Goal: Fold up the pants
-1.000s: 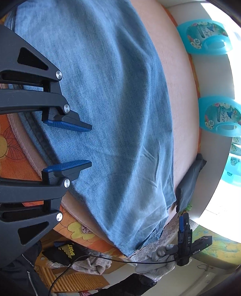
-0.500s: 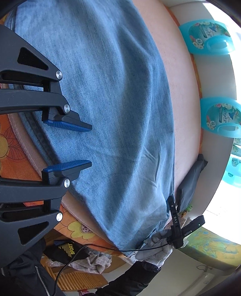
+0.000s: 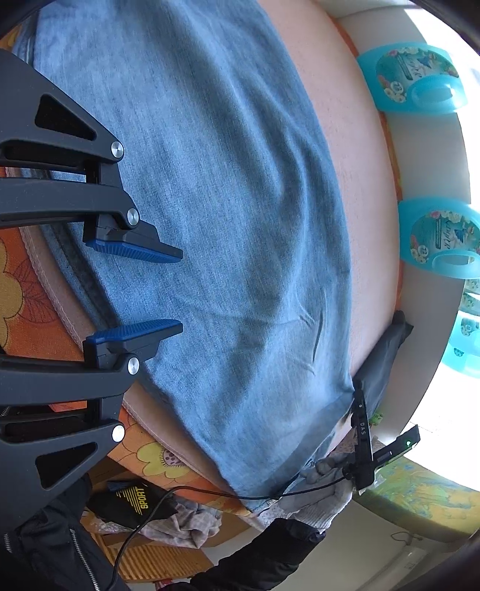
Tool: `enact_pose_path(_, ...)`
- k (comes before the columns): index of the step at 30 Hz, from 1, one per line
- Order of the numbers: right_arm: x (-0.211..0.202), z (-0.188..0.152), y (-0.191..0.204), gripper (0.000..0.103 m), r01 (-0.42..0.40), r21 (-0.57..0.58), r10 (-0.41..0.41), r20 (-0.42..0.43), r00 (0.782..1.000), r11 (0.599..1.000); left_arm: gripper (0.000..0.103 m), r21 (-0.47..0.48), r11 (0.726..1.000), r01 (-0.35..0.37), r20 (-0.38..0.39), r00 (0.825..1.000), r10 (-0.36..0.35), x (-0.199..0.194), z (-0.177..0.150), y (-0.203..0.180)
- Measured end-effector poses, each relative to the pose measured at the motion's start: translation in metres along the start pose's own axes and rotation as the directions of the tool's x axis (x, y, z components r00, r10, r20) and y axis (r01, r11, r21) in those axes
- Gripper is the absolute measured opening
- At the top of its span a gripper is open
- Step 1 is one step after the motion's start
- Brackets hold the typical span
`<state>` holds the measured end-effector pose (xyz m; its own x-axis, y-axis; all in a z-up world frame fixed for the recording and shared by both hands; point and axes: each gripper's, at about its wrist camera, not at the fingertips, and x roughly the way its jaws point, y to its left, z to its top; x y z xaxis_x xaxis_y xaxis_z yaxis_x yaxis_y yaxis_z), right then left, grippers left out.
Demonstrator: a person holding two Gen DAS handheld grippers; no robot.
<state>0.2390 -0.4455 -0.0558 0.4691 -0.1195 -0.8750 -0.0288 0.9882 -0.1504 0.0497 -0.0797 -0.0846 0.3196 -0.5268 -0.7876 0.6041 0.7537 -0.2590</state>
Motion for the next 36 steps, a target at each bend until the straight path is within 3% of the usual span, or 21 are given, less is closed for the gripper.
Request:
enact_pose_path(2,-0.023,0.0,0.003,0.023,0.009,0.005,-0.009,0.053,0.999,1.0,0.03,0.001,1.0,-0.02,0.022,1.0,0.02,-0.009,0.003,0.006)
enact_pose_path(7,-0.087,-0.018,0.012,0.03,-0.132,0.087,0.114,0.187,0.976,0.987,0.03,-0.032,0.999,-0.013,0.063,0.998,0.015,-0.024,0.033,0.033)
enact_pose_path(10,-0.115,-0.042,0.025,0.035,-0.174,0.114,0.141,0.25,0.958,0.978,0.03,-0.024,0.999,-0.023,0.082,0.996,0.025,-0.021,0.055,0.041)
enact_pose_path(12,-0.129,-0.062,0.03,0.043,-0.198,0.143,0.152,0.279,0.948,0.97,0.03,-0.01,1.0,-0.009,0.096,0.995,0.01,-0.014,0.069,0.04)
enact_pose_path(18,-0.15,-0.107,0.044,0.043,-0.199,0.181,0.138,0.302,0.943,0.963,0.03,0.034,0.999,0.006,0.067,0.998,-0.008,0.019,0.09,0.032)
enact_pose_path(26,-0.166,-0.121,0.069,0.044,-0.263,0.139,0.208,0.32,0.924,0.955,0.03,-0.04,0.997,-0.071,-0.009,0.997,0.071,0.028,0.061,0.056)
enact_pose_path(31,-0.166,-0.106,0.111,0.044,-0.301,0.022,0.279,0.313,0.908,0.953,0.03,-0.162,0.981,-0.103,0.087,0.989,0.118,-0.023,0.032,0.09)
enact_pose_path(36,-0.162,-0.086,0.152,0.044,-0.345,-0.073,0.351,0.304,0.886,0.936,0.03,-0.253,0.95,-0.184,0.134,0.966,0.222,-0.074,-0.006,0.121)
